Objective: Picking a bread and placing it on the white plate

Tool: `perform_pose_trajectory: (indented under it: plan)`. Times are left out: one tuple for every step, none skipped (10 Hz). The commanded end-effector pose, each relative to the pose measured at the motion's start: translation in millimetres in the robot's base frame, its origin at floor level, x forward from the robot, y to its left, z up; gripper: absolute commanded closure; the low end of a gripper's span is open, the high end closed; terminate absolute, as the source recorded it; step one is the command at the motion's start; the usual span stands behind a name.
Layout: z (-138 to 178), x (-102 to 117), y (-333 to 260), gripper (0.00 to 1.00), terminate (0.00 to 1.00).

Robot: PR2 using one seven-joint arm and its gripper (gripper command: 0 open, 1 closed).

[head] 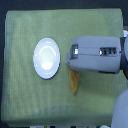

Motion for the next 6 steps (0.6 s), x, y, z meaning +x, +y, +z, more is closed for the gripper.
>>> perform_pose_trajectory:
  plan:
    - [21,8,-7,1.0,0.0]
    - [25,9,-8,1.0,0.0]
    - [35,12,-8,1.0,0.0]
    - [53,17,-7,1.0,0.0]
    - [69,20,-3,1.0,0.0]
    - [92,31,6,1.0,0.0]
